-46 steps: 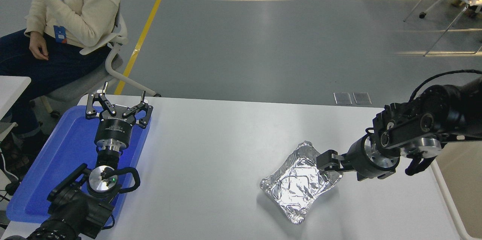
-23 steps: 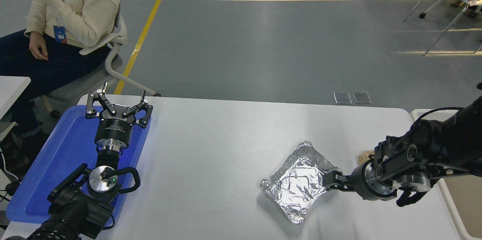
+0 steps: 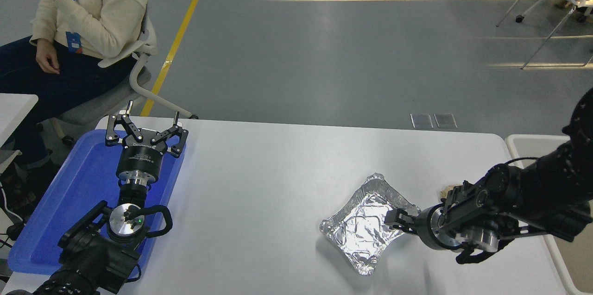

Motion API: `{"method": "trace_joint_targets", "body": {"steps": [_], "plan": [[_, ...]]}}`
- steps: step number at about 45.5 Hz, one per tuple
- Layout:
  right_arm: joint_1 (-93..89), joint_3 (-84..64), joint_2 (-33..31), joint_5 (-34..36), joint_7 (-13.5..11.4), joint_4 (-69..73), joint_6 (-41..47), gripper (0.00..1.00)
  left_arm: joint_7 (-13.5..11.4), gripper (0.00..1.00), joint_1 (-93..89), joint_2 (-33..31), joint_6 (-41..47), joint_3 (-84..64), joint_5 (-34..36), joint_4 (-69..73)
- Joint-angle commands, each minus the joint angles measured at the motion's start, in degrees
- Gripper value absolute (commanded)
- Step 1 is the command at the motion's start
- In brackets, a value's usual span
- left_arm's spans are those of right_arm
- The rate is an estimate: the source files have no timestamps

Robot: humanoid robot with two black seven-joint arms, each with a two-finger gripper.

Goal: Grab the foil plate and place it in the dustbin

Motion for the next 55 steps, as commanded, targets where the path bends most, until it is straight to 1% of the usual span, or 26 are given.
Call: {"method": "trace_joint_targets", "body": {"steps": [1,16,20,34,39,42,44,47,49,55], "plan": [[-3.94,1.22,1.05,1.2,-0.64,-3.07,-3.83,1.0,0.0,1.0,0.0,0.0,0.01,0.0,-0.01,0.0],[-6.49,4.21,2.72,1.2,-0.64,-4.13,-5.32,0.99,0.0,1.0,0.0,0.0,0.01,0.0,-0.01,0.0],[-7.28,4.38,3.25,1.2,-1.08,-5.01,-5.5,0.99,0.0,1.0,0.0,0.0,0.01,0.0,-0.01,0.0],[-9.56,4.38,4.74,1.2,-1.08,-6.77,-6.2,0.94,0.0,1.0,0.0,0.0,0.01,0.0,-0.01,0.0],[-9.74,4.38,4.92,1.2,-1.17,-7.64,-6.38,0.89,0.0,1.0,0.0,0.0,0.01,0.0,0.08,0.0],[-9.74,4.38,4.92,1.2,-1.17,-7.82,-6.38,0.85,0.0,1.0,0.0,0.0,0.01,0.0,-0.01,0.0],[-9.74,4.38,4.92,1.12,-1.08,-7.82,-6.38,0.8,0.0,1.0,0.0,0.0,0.01,0.0,0.08,0.0],[-9.74,4.38,4.92,1.12,-1.17,-7.82,-6.47,0.78,0.0,1.0,0.0,0.0,0.01,0.0,-0.01,0.0],[-9.74,4.38,4.92,1.12,-1.17,-7.82,-6.47,0.73,0.0,1.0,0.0,0.0,0.01,0.0,-0.01,0.0],[-9.83,4.3,5.01,0.41,-1.08,-7.82,-6.47,0.53,0.0,1.0,0.0,0.0,0.01,0.0,0.08,0.0]]}}
